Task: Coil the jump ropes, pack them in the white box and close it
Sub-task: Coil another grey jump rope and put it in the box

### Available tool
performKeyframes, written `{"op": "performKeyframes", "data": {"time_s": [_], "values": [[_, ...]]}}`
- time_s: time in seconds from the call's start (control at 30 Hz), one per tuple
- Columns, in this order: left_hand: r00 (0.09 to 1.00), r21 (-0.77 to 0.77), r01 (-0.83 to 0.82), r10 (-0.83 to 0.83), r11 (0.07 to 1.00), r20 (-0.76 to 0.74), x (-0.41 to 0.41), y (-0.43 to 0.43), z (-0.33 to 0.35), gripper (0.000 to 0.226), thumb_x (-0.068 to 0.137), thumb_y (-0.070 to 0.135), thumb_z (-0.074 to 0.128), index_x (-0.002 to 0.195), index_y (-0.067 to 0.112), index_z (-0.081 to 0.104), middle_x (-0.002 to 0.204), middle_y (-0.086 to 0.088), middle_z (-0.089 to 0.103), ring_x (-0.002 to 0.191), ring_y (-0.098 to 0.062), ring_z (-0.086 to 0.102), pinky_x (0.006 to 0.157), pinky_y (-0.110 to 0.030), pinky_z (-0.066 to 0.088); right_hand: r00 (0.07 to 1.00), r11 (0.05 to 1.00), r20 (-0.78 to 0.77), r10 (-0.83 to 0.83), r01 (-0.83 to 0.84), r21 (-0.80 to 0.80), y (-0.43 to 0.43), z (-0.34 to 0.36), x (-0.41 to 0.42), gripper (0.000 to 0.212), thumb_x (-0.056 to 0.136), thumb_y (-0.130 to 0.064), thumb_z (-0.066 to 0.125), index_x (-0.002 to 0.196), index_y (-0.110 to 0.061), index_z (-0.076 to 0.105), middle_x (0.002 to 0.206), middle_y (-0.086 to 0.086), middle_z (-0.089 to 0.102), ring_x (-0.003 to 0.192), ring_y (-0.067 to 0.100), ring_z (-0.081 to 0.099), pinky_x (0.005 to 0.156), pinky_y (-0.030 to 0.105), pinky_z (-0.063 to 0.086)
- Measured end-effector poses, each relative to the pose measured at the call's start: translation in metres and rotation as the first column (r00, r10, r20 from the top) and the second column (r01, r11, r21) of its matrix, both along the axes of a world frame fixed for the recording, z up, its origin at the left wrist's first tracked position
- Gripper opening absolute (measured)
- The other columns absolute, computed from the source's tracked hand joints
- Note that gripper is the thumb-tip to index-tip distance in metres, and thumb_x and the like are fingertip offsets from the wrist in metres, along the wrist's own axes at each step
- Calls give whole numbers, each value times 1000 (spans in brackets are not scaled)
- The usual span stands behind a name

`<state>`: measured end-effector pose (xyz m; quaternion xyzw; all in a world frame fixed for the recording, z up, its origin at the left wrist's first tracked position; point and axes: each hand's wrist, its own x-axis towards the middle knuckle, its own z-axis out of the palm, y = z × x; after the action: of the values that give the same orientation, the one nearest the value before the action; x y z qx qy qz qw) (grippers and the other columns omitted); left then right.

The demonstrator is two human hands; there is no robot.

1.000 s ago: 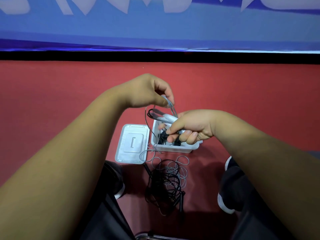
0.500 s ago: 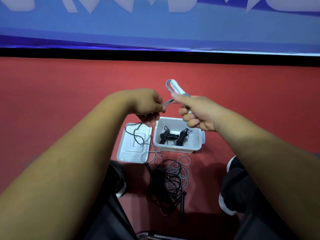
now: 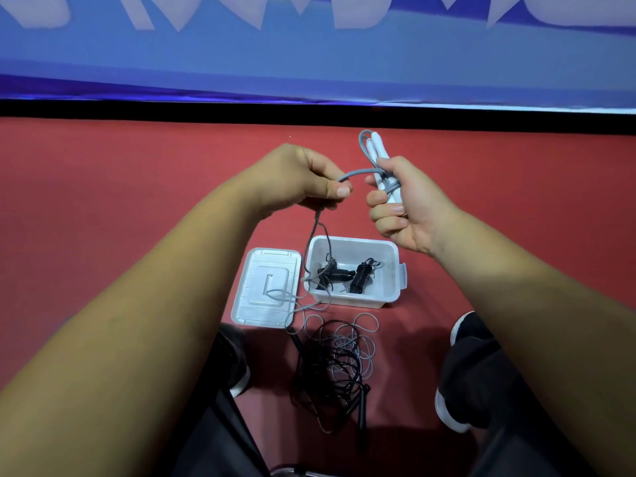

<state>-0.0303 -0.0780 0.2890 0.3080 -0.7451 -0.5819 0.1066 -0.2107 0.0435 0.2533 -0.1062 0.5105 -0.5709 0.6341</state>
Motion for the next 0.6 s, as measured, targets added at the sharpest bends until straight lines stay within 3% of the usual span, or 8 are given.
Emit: {"op": "performKeyframes", "data": {"time_s": [0.1, 0.17, 0.23, 0.37, 0.47, 0.6], "values": [[998, 11, 47, -47, 999, 38, 1, 1, 1, 20, 84, 23, 84, 93, 8, 74, 78, -10, 67, 70, -19, 67, 77, -34, 60, 999, 999, -1, 34, -34, -4, 0, 2, -1, 21, 100, -40, 57, 91, -21, 52, 65, -6, 37, 42, 2, 17, 34, 18, 10], [998, 172, 57, -53, 983, -25, 1, 1, 1, 27, 94, 39, 71, 92, 12, 69, 81, -6, 59, 69, -19, 65, 85, -39, 60, 998, 998, -4, 69, -69, -3, 1, 5, -1, 21, 101, -38, 54, 89, -20, 52, 65, -6, 38, 41, 2, 18, 33, 18, 10], [993, 270, 84, -58, 959, -104, 3, -2, 2, 31, 105, 39, 56, 93, 13, 68, 80, -3, 55, 64, -15, 59, 93, -45, 57, 995, 995, -18, 98, -98, -10, 2, 8, -1, 20, 101, -36, 53, 89, -20, 50, 66, -5, 39, 41, 3, 19, 34, 18, 10], [976, 203, 211, -196, 956, -90, 10, -6, 1, 26, 107, 25, 54, 114, 4, 68, 85, -2, 57, 57, -12, 36, 66, -29, 44, 997, 996, -13, 80, -81, -34, 5, 11, -5, 13, 102, -34, 52, 96, -24, 44, 67, -3, 40, 42, 3, 19, 36, 17, 9], [970, 150, 241, -242, 959, -12, 12, -9, 1, 31, 102, 25, 61, 123, 4, 70, 89, -4, 65, 60, -13, 38, 61, -24, 37, 998, 998, -20, 58, -59, -32, 6, 12, -9, 16, 101, -34, 52, 94, -23, 44, 67, -3, 41, 42, 3, 19, 36, 17, 10], [967, 48, 228, -232, 973, 103, 11, -11, -1, 23, 100, 16, 67, 120, 13, 77, 86, -5, 70, 63, -13, 49, 58, -20, 43, 999, 999, -27, 34, -35, -37, 7, 13, -8, 22, 101, -36, 52, 89, -20, 45, 67, -1, 46, 40, 3, 20, 35, 17, 10]]}}
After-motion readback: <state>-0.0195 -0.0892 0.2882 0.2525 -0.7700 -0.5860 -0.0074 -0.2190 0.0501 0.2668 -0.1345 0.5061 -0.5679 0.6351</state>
